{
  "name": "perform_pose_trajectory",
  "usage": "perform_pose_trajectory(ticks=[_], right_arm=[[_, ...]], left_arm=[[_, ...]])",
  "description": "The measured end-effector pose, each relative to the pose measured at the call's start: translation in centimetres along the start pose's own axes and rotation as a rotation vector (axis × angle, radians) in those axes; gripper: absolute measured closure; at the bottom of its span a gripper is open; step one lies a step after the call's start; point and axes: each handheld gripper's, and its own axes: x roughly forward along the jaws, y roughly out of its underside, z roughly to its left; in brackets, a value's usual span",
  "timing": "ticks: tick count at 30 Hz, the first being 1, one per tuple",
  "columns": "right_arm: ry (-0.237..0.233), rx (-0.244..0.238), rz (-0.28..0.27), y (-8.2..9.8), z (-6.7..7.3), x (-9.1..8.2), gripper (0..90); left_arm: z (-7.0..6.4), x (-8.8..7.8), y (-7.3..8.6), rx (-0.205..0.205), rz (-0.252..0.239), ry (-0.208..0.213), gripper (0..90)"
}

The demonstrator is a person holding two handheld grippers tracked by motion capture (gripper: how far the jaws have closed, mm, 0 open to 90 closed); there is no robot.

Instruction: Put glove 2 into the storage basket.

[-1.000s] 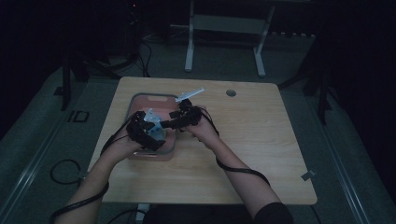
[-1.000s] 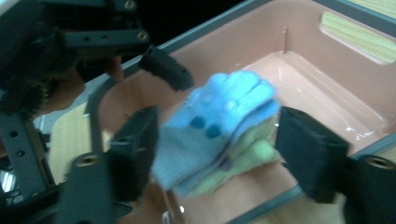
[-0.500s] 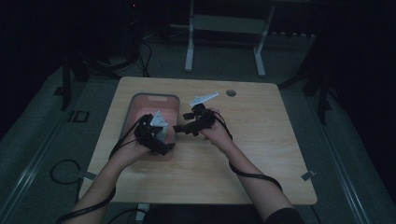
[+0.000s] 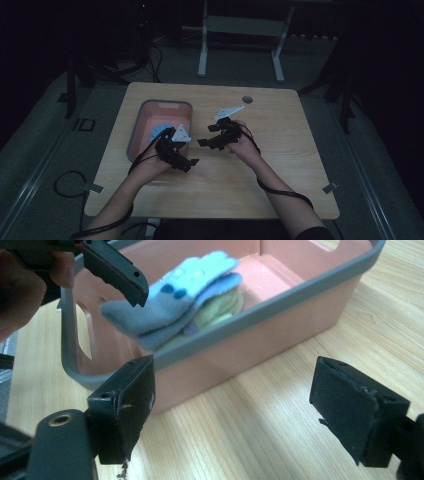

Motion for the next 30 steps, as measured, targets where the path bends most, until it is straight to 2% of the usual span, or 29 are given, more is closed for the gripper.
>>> perform_pose_trajectory(ticks=[7, 8, 13, 18, 28, 30], right_arm=[[0.013, -0.047, 0.007, 1.3, 0.3, -0.6, 17.4], [0.014, -0.050, 0.007, 1.5, 0.3, -0.7, 17.4], [0.014, -0.042, 0.001, 2.4, 0.2, -1.2, 17.4], [0.013, -0.038, 0.001, 3.4, 0.0, -1.5, 17.4], [0.020, -0.021, -0.001, 4.6, -0.3, -1.4, 17.4], [0.020, -0.015, 0.005, 5.1, -0.5, -1.4, 17.4]], left_arm=[[-1.8, 0.8, -0.7, 0.036, -0.024, 0.040, 1.9], [-2.0, 0.9, -0.8, 0.031, -0.033, 0.049, 1.9], [-3.0, 1.5, -1.1, 0.045, -0.046, 0.071, 1.9], [-4.0, 2.5, -1.1, 0.077, -0.026, 0.095, 1.9], [-5.6, 4.0, -0.6, 0.080, -0.045, 0.133, 1.9], [-5.9, 4.3, -0.4, 0.088, -0.036, 0.143, 1.9]])
